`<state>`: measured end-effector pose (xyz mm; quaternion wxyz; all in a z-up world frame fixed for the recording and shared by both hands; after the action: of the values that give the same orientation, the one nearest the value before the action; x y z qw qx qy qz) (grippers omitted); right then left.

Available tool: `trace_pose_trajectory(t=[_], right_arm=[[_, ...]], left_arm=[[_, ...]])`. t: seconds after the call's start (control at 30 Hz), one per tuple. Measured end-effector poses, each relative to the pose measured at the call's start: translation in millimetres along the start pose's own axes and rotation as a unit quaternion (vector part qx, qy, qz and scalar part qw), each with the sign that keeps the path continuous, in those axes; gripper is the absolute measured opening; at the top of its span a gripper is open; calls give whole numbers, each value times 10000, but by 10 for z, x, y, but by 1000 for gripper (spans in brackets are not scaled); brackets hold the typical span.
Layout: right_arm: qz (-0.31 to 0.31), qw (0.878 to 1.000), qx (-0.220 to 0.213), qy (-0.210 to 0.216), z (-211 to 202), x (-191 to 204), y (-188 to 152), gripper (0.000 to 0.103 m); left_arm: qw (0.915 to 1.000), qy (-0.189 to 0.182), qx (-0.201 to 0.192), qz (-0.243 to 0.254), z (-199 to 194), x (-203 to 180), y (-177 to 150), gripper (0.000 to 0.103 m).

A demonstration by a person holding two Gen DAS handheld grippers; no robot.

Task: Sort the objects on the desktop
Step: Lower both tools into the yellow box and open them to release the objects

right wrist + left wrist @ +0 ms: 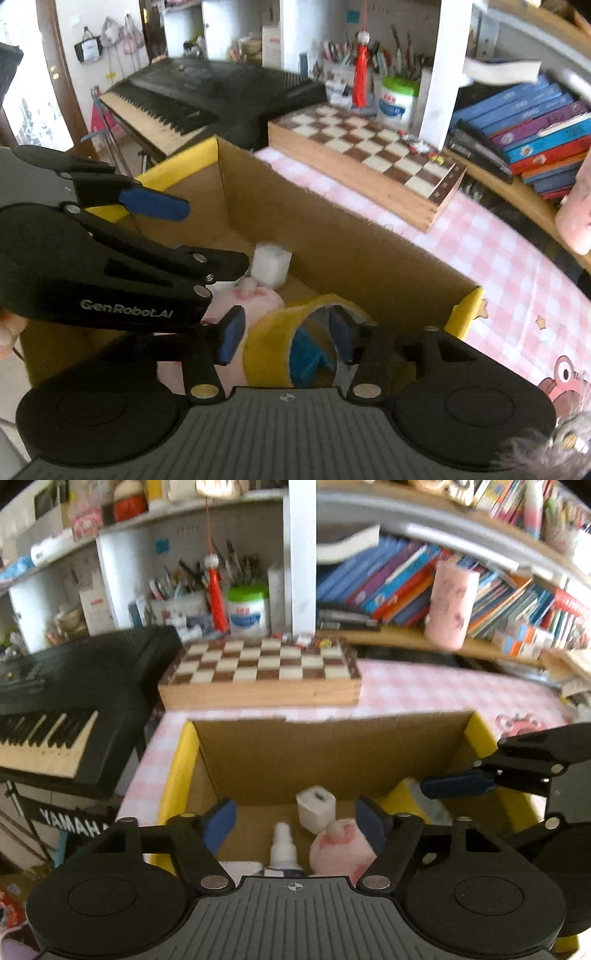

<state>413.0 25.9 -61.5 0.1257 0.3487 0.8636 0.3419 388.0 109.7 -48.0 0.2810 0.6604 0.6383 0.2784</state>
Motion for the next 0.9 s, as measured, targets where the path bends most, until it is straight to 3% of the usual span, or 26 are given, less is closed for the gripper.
trace_pose_trajectory(t=[0.13,0.43,0.9], right_arm=[[59,9991,-391,-170,-219,16,39,61],[308,9918,-1019,-705,-734,25,47,62],[975,9717,-1517,-1528,-1452,136,-330,65]], left_arm=[[9992,-27,-405,-46,-285,-44,59,80],[9941,-116,-1071,-87,-851,-154,87,87],[9870,-451,-1541,-20,-1498,-339,-251,88]])
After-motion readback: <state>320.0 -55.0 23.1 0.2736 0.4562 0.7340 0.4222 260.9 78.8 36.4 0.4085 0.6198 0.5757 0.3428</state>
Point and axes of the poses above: each gripper's, at about its wrist camera, not at the fingertips, and z roughly the way its jaws point, x to its left, y to its top, the point moved 9 cm from there along z, roughly the way its jaws point, and after that the axes turned 1 degree about -x, right-handed, at the moved point
